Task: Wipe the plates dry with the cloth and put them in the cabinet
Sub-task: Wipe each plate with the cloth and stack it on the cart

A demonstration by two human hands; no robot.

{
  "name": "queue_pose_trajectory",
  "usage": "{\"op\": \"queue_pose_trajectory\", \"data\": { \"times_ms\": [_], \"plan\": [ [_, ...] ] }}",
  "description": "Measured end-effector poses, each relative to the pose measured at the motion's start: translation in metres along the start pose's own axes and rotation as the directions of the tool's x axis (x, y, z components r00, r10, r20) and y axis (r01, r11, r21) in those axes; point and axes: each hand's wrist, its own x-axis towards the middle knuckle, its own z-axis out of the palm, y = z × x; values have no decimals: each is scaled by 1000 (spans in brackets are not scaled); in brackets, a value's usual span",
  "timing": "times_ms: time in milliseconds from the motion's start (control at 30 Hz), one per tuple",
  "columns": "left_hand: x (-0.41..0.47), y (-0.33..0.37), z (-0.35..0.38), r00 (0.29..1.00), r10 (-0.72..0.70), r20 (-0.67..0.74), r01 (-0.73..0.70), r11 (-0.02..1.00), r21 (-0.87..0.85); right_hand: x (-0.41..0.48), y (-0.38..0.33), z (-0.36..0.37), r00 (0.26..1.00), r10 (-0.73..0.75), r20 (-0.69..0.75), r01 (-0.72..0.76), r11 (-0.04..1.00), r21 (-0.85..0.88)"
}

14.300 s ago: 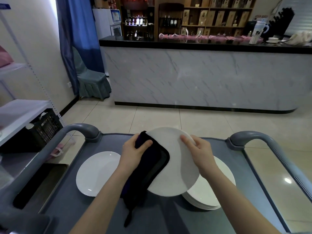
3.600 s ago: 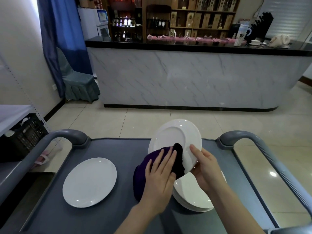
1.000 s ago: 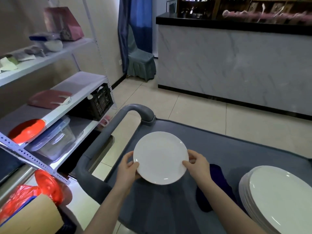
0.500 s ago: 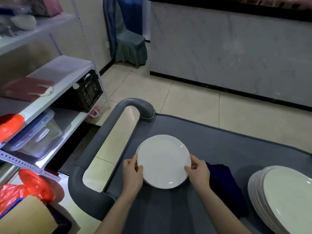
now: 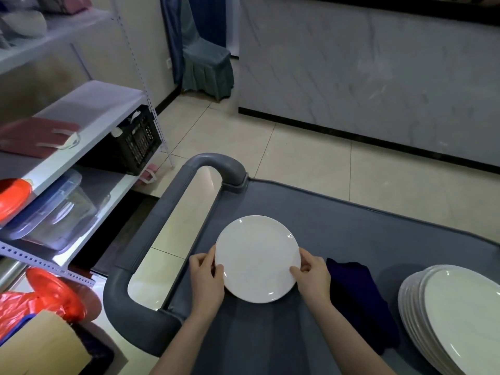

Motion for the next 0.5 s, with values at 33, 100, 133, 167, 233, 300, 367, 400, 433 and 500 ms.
{"op": "queue_pose_trajectory", "data": {
  "times_ms": [33, 100, 133, 167, 233, 300, 367, 400, 433, 500],
  "plan": [
    [-2, 0, 1, 1000, 10, -9, -10, 1000, 9, 1, 1, 0, 1000, -2, 1, 2, 1000, -8],
    [-3, 1, 3, 1000, 14, -22, -14, 1000, 28, 2, 3, -1, 1000, -9, 16, 9, 1000, -25],
    [-4, 2, 3, 1000, 3, -25, -2, 999, 33, 3, 3, -2, 1000, -14, 27, 15, 999, -33],
    [-4, 4, 4, 999, -8, -31, 9, 999, 42, 4, 3, -5, 999, -20, 31, 21, 999, -37],
    [-5, 10, 7, 998, 11, -61, -6, 997, 76, 4, 1, -14, 999, -37, 6, 38, 999, -18],
    [-8, 23, 12, 995, 58, -84, -52, 996, 73, 4, -2, -29, 996, -75, -40, 76, 997, 9],
    [-14, 44, 23, 992, 107, -67, -105, 994, 30, 3, -6, -53, 986, -142, -91, 145, 989, 30],
    [-19, 55, 31, 988, 147, -48, -147, 989, 17, 2, -7, -68, 978, -174, -119, 179, 983, 31],
    [-25, 67, 41, 981, 192, -19, -192, 981, 4, 0, -7, -84, 968, -202, -146, 208, 978, 25],
    [-39, 92, 64, 967, 247, 67, -243, 968, -64, -4, -3, -122, 948, -244, -206, 252, 968, 13]
  ]
}}
